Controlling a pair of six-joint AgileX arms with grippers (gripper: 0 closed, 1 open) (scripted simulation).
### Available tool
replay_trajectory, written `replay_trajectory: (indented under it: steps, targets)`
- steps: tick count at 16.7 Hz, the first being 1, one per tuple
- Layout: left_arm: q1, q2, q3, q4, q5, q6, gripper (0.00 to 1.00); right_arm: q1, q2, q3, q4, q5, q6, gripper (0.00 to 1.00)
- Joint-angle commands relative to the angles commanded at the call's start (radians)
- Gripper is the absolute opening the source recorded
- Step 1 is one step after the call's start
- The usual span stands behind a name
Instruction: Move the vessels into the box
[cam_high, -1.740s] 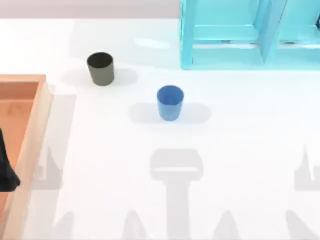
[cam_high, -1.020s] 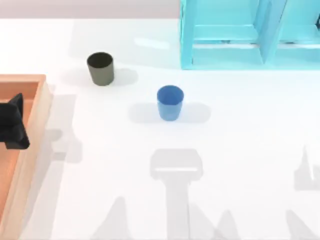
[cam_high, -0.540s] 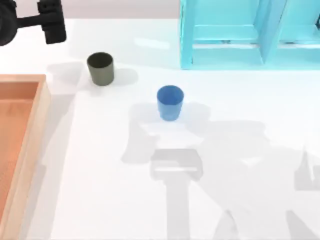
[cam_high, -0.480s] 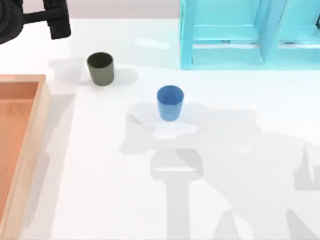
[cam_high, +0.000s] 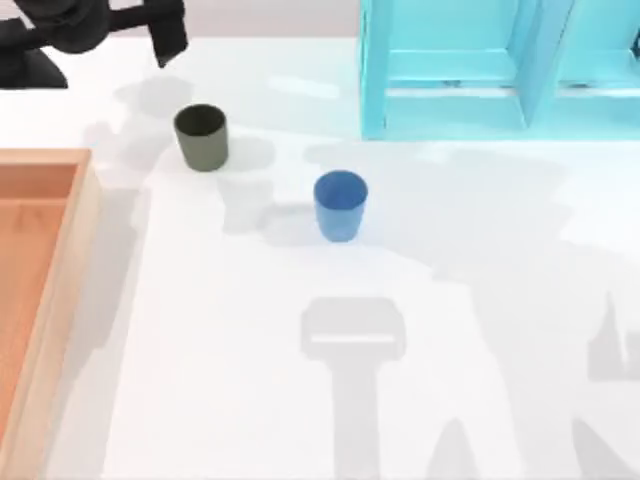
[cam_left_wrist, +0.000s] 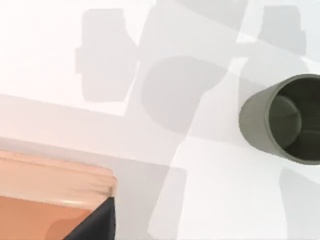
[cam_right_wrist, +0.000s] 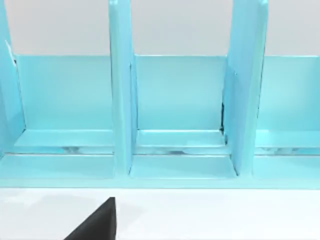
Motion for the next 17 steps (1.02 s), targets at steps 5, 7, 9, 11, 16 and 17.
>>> replay_trajectory:
  steps: [5, 7, 9, 11, 16, 17]
  targets:
    - [-0.052, 0.281, 0.309, -0.207, -0.01, -0.023, 1.0, 0.0, 0.0, 0.0, 0.0, 0.0, 0.0, 1.0]
    - [-0.081, 0.346, 0.436, -0.269, -0.024, -0.018, 1.0, 0.0, 0.0, 0.0, 0.0, 0.0, 0.0, 1.0]
    - [-0.116, 0.395, 0.531, -0.311, -0.04, 0.0, 1.0, 0.0, 0.0, 0.0, 0.0, 0.0, 0.0, 1.0]
    - [-0.154, 0.419, 0.594, -0.335, -0.051, 0.024, 1.0, 0.0, 0.0, 0.0, 0.0, 0.0, 0.0, 1.0]
    - [-0.174, 0.426, 0.618, -0.343, -0.055, 0.04, 1.0, 0.0, 0.0, 0.0, 0.0, 0.0, 0.0, 1.0]
    - [-0.174, 0.426, 0.618, -0.343, -0.055, 0.04, 1.0, 0.0, 0.0, 0.0, 0.0, 0.0, 0.0, 1.0]
